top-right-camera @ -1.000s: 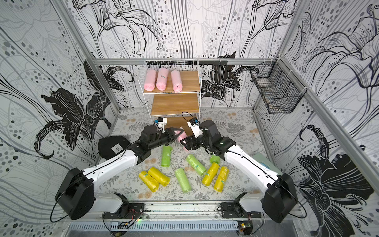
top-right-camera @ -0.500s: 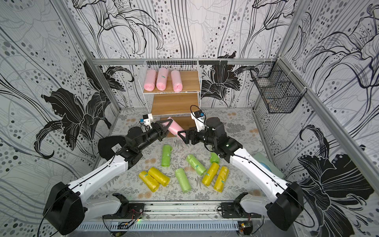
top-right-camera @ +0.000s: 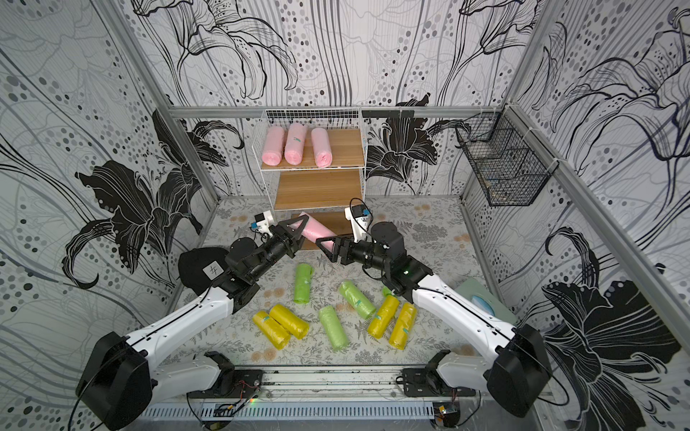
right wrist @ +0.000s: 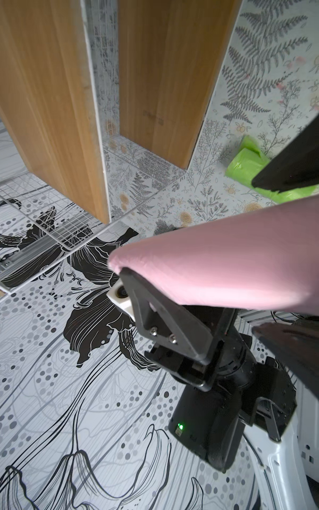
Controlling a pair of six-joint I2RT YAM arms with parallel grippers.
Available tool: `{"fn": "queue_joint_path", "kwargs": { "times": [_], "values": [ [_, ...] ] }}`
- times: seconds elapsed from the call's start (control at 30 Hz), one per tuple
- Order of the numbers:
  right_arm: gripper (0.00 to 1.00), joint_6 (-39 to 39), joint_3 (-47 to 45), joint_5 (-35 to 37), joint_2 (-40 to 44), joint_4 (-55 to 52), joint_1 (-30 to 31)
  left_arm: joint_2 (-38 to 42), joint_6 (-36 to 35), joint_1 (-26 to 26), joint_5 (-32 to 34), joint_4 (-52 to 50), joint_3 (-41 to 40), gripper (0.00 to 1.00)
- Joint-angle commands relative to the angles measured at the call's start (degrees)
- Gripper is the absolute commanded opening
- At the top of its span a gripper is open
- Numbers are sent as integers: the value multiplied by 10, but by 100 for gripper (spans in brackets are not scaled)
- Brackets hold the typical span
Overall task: Sort the rolls of trash bags by color and place them on the shelf
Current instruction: Place the roll of trash bags on the shelf.
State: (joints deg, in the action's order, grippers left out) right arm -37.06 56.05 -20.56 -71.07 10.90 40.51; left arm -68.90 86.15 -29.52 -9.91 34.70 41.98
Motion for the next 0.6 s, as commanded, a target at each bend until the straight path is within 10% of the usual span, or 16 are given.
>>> {"fn": "queue_joint_path", "kwargs": {
  "times": [0.0, 0.57],
  "values": [
    [71, -19, -14, 28, 14, 37, 8, 6, 9, -8, 21, 67, -3, 18],
    [64, -29, -37, 73, 21, 101, 9, -5, 22, -20, 25, 84, -9, 18]
  ]
}}
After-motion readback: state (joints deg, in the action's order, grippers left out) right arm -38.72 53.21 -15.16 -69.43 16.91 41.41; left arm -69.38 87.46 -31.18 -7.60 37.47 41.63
